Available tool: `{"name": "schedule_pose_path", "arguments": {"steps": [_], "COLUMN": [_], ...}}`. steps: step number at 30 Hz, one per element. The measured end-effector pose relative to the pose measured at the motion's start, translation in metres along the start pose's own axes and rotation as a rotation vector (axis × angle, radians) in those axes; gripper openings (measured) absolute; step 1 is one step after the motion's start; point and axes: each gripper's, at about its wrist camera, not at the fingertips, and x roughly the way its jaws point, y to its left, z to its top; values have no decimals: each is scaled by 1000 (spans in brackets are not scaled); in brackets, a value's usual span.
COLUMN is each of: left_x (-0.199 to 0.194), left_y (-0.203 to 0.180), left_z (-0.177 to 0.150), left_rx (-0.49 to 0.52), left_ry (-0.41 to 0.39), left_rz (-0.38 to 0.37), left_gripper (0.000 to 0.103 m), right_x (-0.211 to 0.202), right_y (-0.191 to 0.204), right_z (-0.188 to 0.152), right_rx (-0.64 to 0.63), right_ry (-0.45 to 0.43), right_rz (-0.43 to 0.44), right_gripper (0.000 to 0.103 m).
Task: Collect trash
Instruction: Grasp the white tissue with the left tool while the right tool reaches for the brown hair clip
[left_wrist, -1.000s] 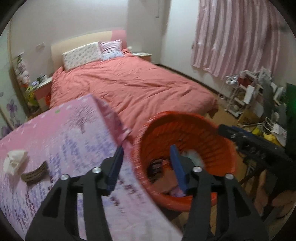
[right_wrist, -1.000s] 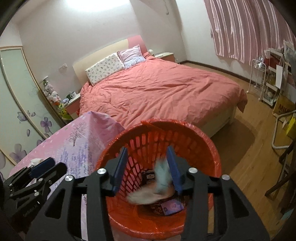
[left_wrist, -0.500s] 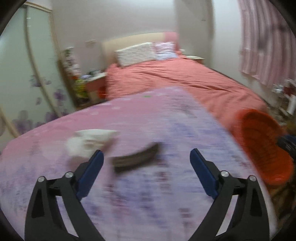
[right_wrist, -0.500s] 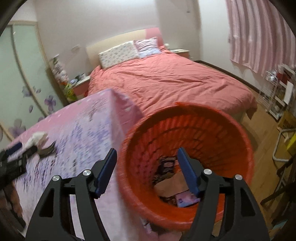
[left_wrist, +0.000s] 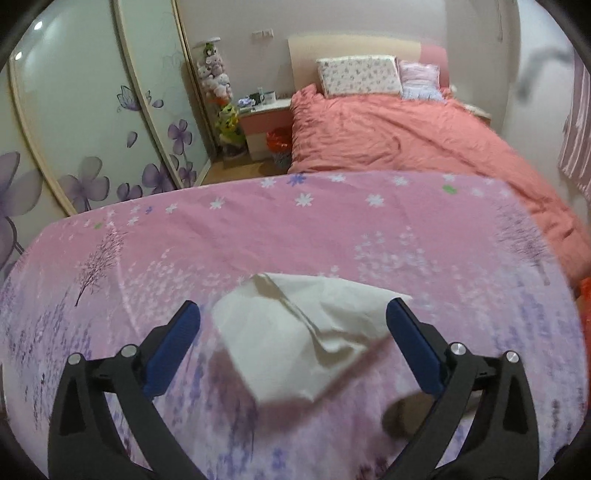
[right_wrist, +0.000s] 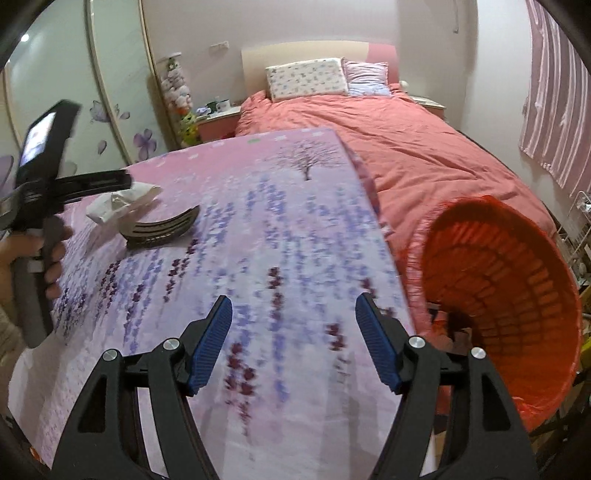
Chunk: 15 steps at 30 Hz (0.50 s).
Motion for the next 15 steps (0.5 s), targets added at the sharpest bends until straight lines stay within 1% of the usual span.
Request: {"name": "schedule_pose_path", "arguments": {"steps": [2,4,5,6,7,8,10,11,12,13,15], "left_x": [13,19,19,18,16,12,8,8,7,7,3], "left_y": [-2,3,8,12,14,19,27,34,39,46,63], "left_z": [-1,-5,-6,-8,-10,-14,-24,-30,-35,-41,-54], "left_rx": [13,-4,-21,-24,-15,12,56,64,63,60,52], "left_ry": [22,28,29,30,28,16,21,30,41,52,36], "left_rz": [13,-26,-56,-72,-77,-54,3,24,28,30,35], "left_gripper": [97,84,80,71,65,63,46,43,42,43,45], "right_x": [4,6,8,10,12,15,18,20,22,25,32], "right_y": [4,7,10,12,16,20,26,30,34,40,54], "right_z": [1,1,1,1,1,1,3,4,6,7,11], "right_rx": [5,6,6,4,0,-4,0,7,11,14,5], "right_ry": [9,15,18,20,24,33,43,42,42,45,57], "right_rz": [6,10,14,16,17,21,38,48,56,68,86], "right_gripper": [69,69,69,69,69,69,69,69,69,69,69]}}
